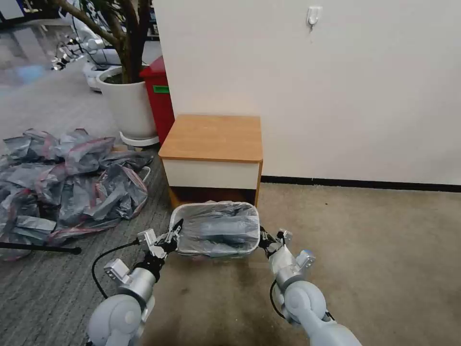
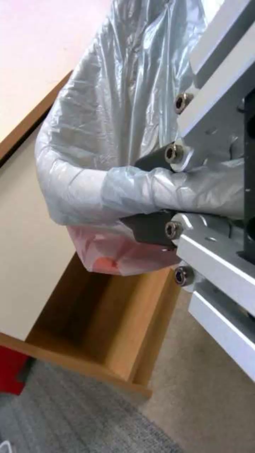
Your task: Pick up the garbage bag from the table and place it over the trash can.
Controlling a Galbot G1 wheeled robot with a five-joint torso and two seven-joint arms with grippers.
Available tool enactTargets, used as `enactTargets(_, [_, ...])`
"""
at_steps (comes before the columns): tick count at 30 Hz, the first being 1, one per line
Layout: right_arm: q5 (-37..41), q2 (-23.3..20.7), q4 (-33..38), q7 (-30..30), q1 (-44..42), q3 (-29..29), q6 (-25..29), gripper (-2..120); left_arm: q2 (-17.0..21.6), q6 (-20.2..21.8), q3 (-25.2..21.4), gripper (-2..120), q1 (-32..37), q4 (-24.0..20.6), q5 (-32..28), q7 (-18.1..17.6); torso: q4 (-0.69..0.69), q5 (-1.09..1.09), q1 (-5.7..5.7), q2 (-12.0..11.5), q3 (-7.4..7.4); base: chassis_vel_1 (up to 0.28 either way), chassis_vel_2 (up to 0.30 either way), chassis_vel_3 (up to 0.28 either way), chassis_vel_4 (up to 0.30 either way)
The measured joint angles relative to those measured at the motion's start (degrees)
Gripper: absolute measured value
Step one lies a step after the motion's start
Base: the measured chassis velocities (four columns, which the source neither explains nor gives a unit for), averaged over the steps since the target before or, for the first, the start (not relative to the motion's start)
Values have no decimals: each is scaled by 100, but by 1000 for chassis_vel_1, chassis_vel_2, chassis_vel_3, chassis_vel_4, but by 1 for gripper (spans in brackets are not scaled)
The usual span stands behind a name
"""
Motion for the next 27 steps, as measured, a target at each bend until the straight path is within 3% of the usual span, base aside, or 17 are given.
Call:
enactTargets(4, [-196,-152,197,97,-135,24,-28,28,29,-1,-17,6,-43,24,0,1,0,0,0,0,0,0,0,0,0])
enactTargets(7, [-240,-185,221,112,-160,30,-31,32,32,-1,-17,6,-53,31,0,1,0,0,0,0,0,0,0,0,0])
enactTargets(8, [-317,-235,264,129,-206,52,-34,41,34,-4,-20,6,-77,50,0,1,0,1,0,0,0,0,0,0,0])
enactTargets(9, [-317,-235,264,129,-206,52,-34,41,34,-4,-20,6,-77,50,0,1,0,1,0,0,0,0,0,0,0])
enactTargets(12, [-388,-293,333,188,-257,92,-34,56,37,-12,-21,6,-107,81,-3,1,0,0,0,0,0,0,0,0,0])
enactTargets(15, [-410,-307,350,212,-267,105,-34,63,39,-13,-22,6,-114,90,-4,1,0,0,0,0,0,0,0,0,0])
enactTargets(18, [-582,-395,455,263,-333,172,-14,80,62,-23,-33,6,-156,133,-8,-4,0,1,0,0,0,0,0,0,0])
enactTargets(23, [-615,-449,703,305,-446,227,-4,97,87,-34,-43,6,-239,218,-17,-19,0,0,0,0,0,0,0,0,0])
enactTargets(27, [-703,-481,861,480,-497,281,-4,100,96,-41,-45,6,-317,302,-19,-26,0,0,0,0,0,0,0,0,0])
